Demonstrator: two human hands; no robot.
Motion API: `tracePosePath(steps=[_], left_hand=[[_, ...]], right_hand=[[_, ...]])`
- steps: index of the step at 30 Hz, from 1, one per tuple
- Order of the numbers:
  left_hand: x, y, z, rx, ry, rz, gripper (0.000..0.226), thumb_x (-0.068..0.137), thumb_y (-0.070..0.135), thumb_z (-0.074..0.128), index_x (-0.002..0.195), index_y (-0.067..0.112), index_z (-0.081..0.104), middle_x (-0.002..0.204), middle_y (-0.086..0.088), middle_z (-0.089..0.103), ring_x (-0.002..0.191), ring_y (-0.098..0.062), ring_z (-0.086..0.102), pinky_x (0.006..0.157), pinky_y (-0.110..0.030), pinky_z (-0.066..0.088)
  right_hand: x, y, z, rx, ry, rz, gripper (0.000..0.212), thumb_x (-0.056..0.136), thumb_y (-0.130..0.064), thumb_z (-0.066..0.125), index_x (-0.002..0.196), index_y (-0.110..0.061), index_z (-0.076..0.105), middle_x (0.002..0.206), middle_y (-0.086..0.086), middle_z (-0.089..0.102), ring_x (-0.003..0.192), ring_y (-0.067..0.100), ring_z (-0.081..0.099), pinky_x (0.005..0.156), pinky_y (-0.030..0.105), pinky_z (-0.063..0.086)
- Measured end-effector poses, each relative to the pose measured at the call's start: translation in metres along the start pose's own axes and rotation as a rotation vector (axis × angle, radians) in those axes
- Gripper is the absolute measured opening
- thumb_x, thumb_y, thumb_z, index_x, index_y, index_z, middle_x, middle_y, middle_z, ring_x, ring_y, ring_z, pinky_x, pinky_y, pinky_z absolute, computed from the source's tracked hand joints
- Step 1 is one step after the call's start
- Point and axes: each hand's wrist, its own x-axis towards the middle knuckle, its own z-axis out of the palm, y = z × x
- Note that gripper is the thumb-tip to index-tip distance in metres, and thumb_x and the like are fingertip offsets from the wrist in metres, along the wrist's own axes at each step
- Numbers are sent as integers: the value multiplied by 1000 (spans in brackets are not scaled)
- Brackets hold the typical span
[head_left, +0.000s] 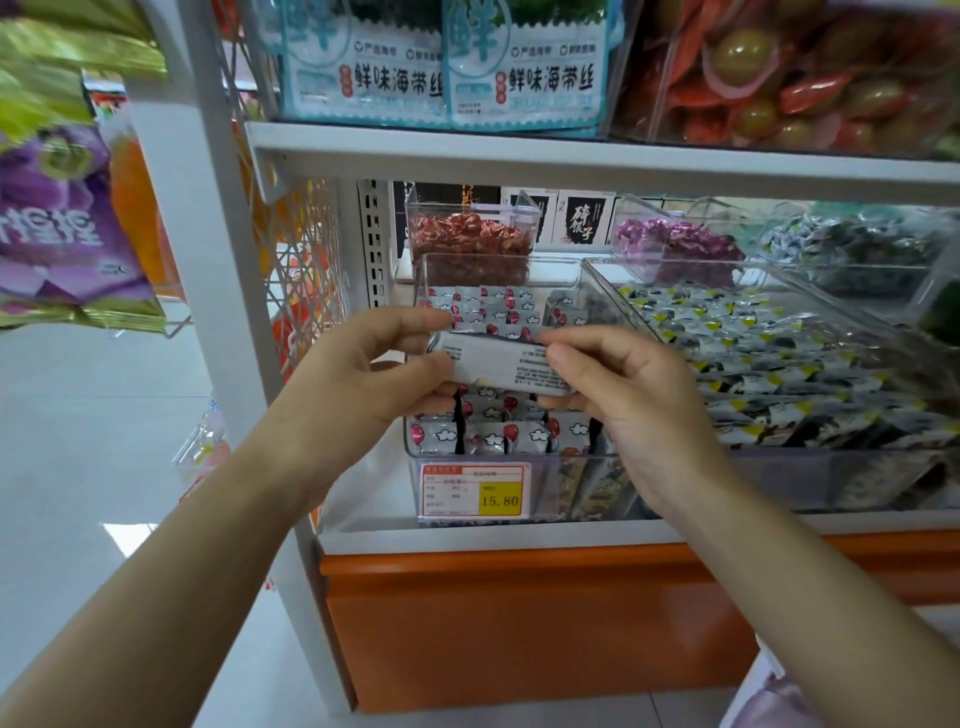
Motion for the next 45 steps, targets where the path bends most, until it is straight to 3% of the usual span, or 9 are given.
tracePosePath(steps=[7, 11, 16, 21, 28, 32, 36, 42, 45], left_hand=[[-4, 3, 0, 317, -37, 55, 27, 80, 15, 68, 98, 33, 62, 101, 3, 66, 81, -13, 68, 74, -31, 58], [-4, 2, 3, 430, 9, 127, 11, 78, 26, 67, 88, 26, 65, 89, 4, 65, 79, -2, 59, 66, -12, 49], [-2, 4, 1, 377, 31, 90, 9, 76, 19, 68, 76, 10, 66, 75, -5, 67, 69, -19, 62, 63, -29, 53], [0, 5, -6, 422, -5, 96, 15, 82, 16, 67, 68, 10, 69, 61, 3, 65, 50, 0, 55, 49, -8, 42], [2, 6, -11, 481, 7, 125, 13, 82, 21, 66, 71, 18, 72, 65, 17, 68, 55, 2, 60, 49, -6, 43], [1, 5, -9, 484, -50, 116, 25, 64, 47, 66, 83, 31, 68, 78, 7, 69, 74, 0, 63, 63, -10, 49], [1, 4, -8, 564, -74, 132, 24, 71, 29, 74, 86, 41, 60, 92, 5, 66, 84, -7, 64, 77, -25, 54], [2, 4, -9, 536, -100, 163, 26, 77, 20, 71, 89, 40, 61, 95, 3, 67, 85, -7, 65, 73, -15, 53], [3, 4, -8, 503, -106, 174, 25, 78, 18, 69, 91, 38, 61, 95, 4, 68, 84, -5, 65, 71, -11, 52]], right_hand=[[-1, 0, -1, -136, 98, -11, 23, 86, -13, 64, 67, -22, 70, 68, 2, 68, 68, 22, 66, 61, 31, 58], [-3, -1, 1, -261, 80, -60, 14, 85, -17, 65, 74, -22, 70, 71, -6, 69, 70, 8, 65, 66, 20, 54], [-5, -3, 4, -313, 37, -131, 15, 85, -17, 65, 74, -26, 68, 70, -12, 67, 67, -2, 62, 61, 10, 47], [-5, -3, 5, -300, -14, -137, 13, 84, -14, 66, 75, -22, 70, 71, -11, 68, 67, -2, 63, 61, 10, 46], [-5, 0, 7, -296, -1, -123, 11, 85, -15, 65, 77, -19, 71, 73, -8, 69, 68, 2, 63, 61, 13, 48], [-5, 1, 6, -304, 51, -113, 13, 86, -17, 64, 75, -21, 70, 70, -7, 69, 64, 3, 63, 58, 17, 50], [1, -4, 0, -107, -58, 79, 18, 87, -10, 61, 73, -13, 70, 68, 1, 71, 64, 16, 69, 52, 23, 55], [12, -10, -14, -44, -193, 189, 13, 81, -12, 61, 76, -2, 69, 65, 0, 68, 68, 15, 70, 51, 31, 58], [13, -8, -14, 13, -170, 215, 14, 73, -17, 64, 72, -4, 70, 74, 10, 68, 69, 19, 71, 48, 29, 57]])
